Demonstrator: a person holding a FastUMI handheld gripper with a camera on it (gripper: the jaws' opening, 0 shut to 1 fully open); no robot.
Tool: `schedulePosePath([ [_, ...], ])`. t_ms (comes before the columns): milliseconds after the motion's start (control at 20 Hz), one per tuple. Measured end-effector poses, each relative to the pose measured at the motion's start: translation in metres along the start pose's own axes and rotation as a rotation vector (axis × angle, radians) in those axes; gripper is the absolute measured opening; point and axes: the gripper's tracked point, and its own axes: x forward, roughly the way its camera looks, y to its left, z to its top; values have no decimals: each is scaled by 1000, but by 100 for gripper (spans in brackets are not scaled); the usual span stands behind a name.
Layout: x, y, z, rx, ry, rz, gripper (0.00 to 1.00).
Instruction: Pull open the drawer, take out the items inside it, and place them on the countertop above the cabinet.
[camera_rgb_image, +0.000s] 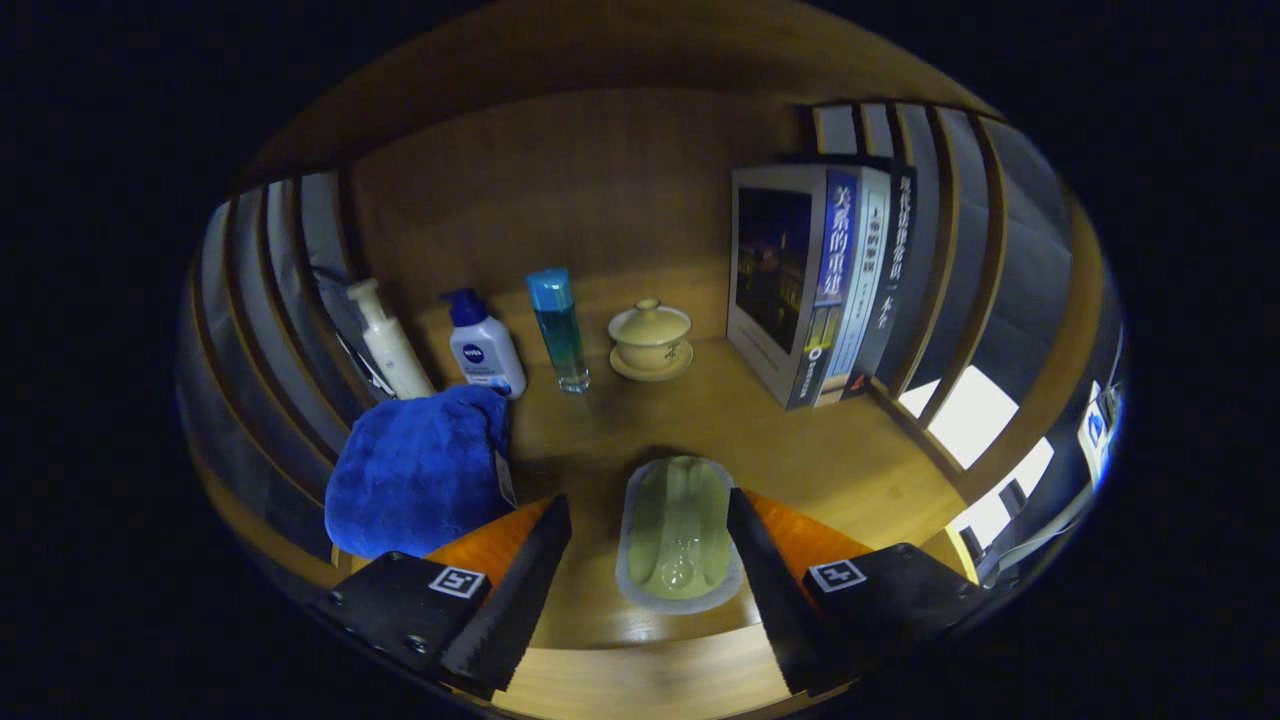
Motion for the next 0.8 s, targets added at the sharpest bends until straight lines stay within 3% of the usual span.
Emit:
schedulePosePath([
  [450, -108, -15, 2, -23, -213, 25, 100],
  [800, -174, -21, -44, -31, -327, 53, 100],
])
